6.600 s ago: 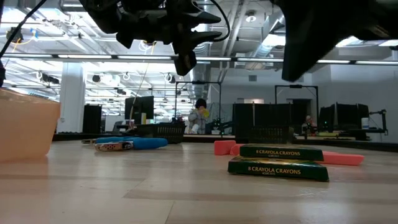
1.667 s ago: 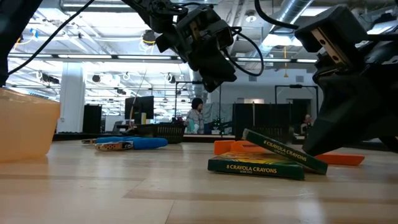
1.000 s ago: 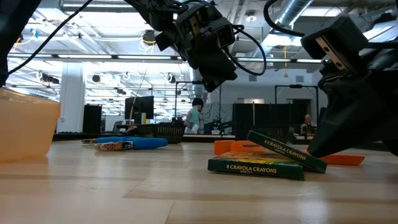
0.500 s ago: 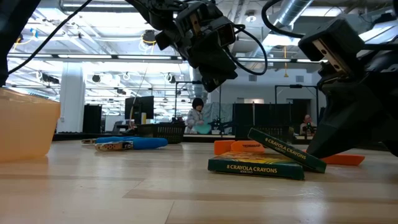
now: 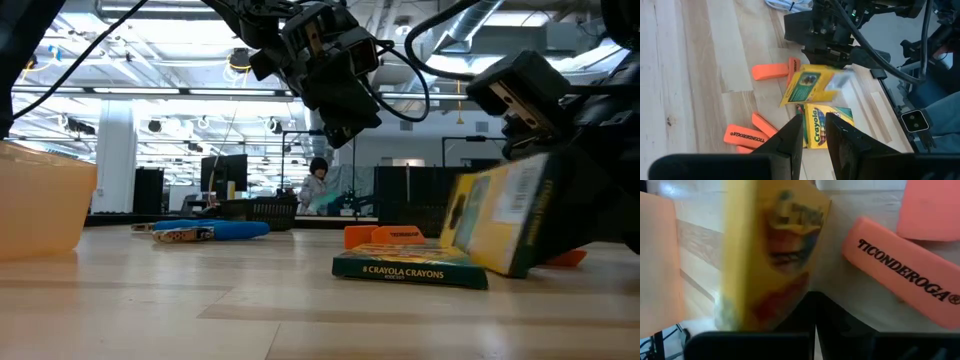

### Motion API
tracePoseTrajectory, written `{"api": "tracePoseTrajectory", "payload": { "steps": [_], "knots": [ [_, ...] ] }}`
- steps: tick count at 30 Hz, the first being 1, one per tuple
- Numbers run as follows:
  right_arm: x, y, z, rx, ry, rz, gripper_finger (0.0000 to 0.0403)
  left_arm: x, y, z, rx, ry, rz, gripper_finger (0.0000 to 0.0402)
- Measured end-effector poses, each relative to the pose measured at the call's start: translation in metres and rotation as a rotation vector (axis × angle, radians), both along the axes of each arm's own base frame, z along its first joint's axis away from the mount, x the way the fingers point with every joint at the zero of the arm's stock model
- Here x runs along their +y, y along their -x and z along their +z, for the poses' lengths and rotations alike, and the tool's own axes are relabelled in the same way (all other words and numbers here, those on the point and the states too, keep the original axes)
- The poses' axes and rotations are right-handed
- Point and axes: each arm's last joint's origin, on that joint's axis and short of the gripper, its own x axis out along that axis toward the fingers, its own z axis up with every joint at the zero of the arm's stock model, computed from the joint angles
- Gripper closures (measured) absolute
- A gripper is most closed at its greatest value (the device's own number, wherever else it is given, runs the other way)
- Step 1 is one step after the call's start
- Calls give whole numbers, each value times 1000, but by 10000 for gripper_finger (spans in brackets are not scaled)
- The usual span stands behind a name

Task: Pick & Place School Supplies
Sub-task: Put the crayon box into the orange transparent bin

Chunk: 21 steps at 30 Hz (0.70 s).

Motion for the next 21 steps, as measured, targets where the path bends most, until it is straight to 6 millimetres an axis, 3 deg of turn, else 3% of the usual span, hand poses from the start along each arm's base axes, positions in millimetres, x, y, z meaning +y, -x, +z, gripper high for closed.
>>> {"api": "tracePoseTrajectory", "payload": {
  "steps": [21],
  "knots": [
    [-2, -3, 1, -18, 15, 6, 403, -2, 1, 1, -38, 5, -78, 325]
  ]
}}
